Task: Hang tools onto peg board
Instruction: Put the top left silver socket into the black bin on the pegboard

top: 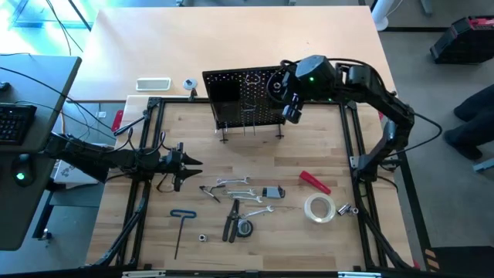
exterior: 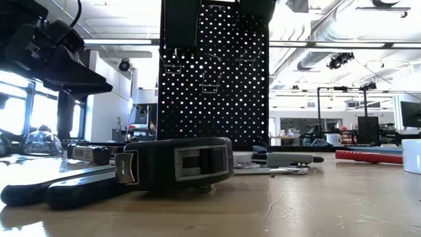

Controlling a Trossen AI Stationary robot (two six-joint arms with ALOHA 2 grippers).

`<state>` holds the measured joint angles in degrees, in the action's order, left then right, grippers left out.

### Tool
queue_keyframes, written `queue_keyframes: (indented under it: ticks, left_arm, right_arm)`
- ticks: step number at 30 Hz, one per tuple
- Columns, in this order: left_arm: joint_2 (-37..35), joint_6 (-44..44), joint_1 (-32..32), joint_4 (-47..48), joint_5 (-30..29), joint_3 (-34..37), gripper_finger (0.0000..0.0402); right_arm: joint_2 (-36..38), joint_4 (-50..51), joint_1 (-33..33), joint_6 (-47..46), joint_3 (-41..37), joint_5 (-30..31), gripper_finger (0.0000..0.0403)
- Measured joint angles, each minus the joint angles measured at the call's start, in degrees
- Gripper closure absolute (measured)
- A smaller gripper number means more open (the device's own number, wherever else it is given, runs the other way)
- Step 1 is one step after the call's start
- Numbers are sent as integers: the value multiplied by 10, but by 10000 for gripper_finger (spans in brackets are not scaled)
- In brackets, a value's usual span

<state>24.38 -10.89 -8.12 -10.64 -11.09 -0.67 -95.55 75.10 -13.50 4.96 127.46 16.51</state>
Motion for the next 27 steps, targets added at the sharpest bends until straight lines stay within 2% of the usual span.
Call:
queue_keyframes:
  ticks: [5,15,27]
  left_arm:
    - [0,-5,0,-2,0,0,264]
    - [0,-5,0,-10,0,0,264]
    - [1,-5,0,-13,0,0,264]
  right_arm:
    - [-3,10,0,3,0,0,272]
    - [-26,17,-2,15,1,0,331]
    - [-40,18,-23,19,1,1,336]
